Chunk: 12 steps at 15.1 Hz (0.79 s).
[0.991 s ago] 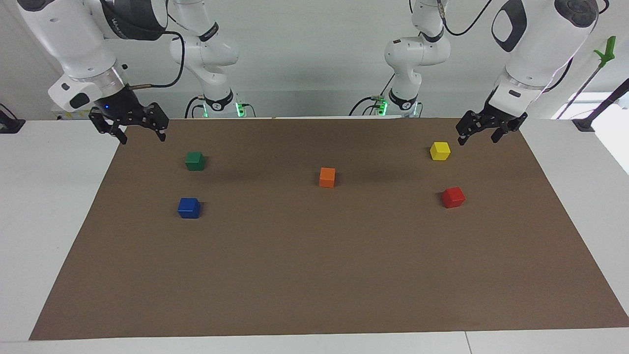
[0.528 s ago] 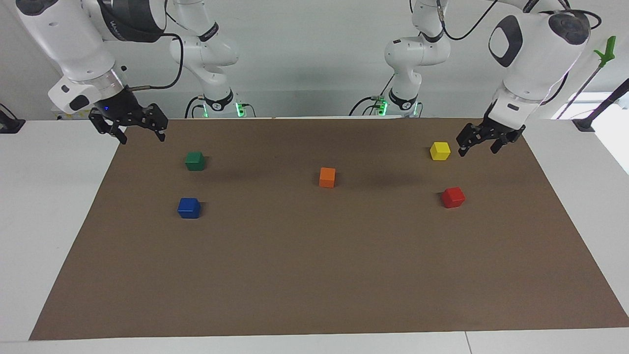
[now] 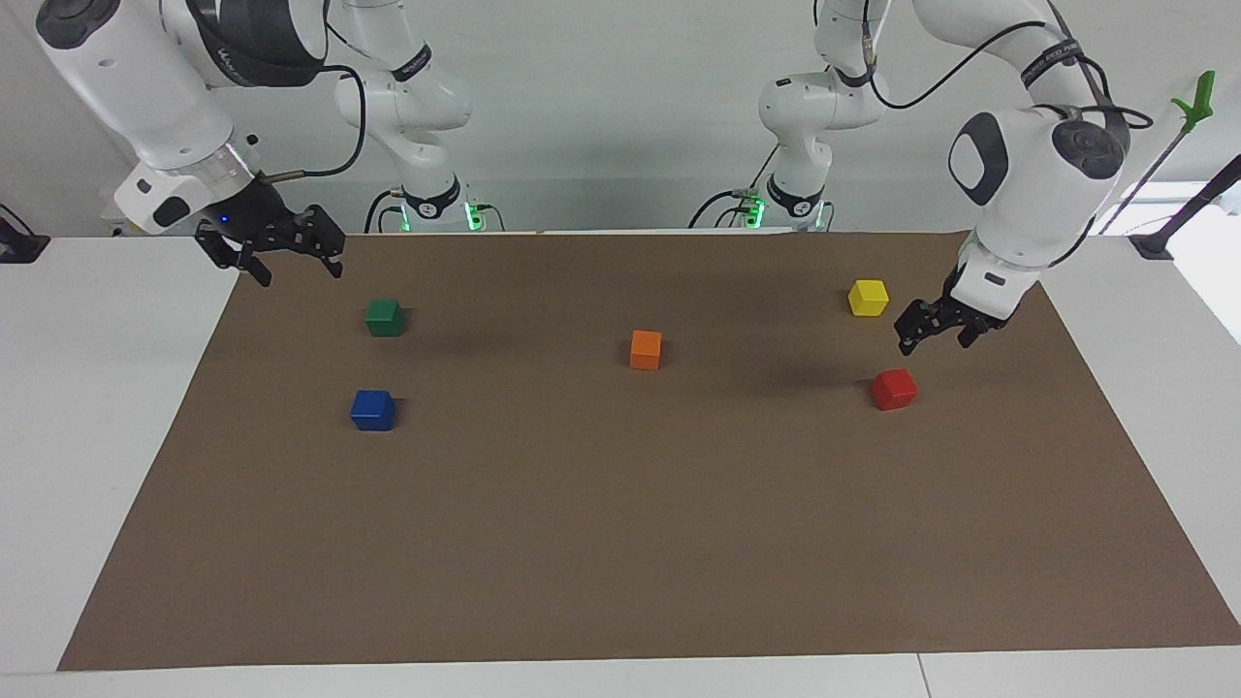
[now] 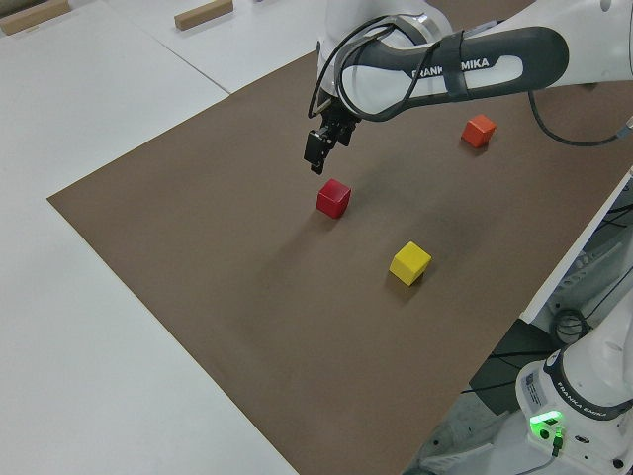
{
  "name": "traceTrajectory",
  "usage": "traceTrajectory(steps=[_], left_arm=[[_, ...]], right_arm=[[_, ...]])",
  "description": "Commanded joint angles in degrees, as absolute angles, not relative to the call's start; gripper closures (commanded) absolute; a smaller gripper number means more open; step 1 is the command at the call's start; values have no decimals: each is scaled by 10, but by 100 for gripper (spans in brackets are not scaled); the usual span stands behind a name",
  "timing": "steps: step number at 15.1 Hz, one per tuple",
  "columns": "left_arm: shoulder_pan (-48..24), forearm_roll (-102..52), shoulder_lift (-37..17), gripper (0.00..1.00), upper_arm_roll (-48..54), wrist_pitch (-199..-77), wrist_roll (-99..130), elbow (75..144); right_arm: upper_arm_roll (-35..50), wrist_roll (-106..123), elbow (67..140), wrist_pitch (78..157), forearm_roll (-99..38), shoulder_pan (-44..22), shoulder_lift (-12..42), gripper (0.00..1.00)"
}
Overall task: Transfer red block to right arm and stack on blue block
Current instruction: 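Grasp the red cube with the left gripper while the right gripper advances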
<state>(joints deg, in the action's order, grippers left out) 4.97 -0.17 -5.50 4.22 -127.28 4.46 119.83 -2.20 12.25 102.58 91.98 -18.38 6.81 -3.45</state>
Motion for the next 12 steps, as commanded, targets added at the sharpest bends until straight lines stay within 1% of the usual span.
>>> traceTrajectory(steps=[1, 3, 7, 11, 12], left_arm=[[59, 6, -43, 0, 43, -1332, 42, 1254], [59, 6, -43, 0, 43, -1344, 44, 1272], [59, 6, -47, 0, 43, -1368, 48, 1289], [56, 5, -74, 0, 43, -1390, 57, 1289], [55, 5, -75, 12, 43, -1392, 70, 1288]], right_arm=[[-17, 147, 1063, 920, -268, 87, -53, 0], [-18, 155, 1086, 920, -342, 96, -52, 0], [-18, 244, 1149, 918, -470, 116, -50, 0], [-18, 293, 1206, 915, -586, 117, -47, 0], [-17, 307, 1220, 915, -618, 114, -47, 0]])
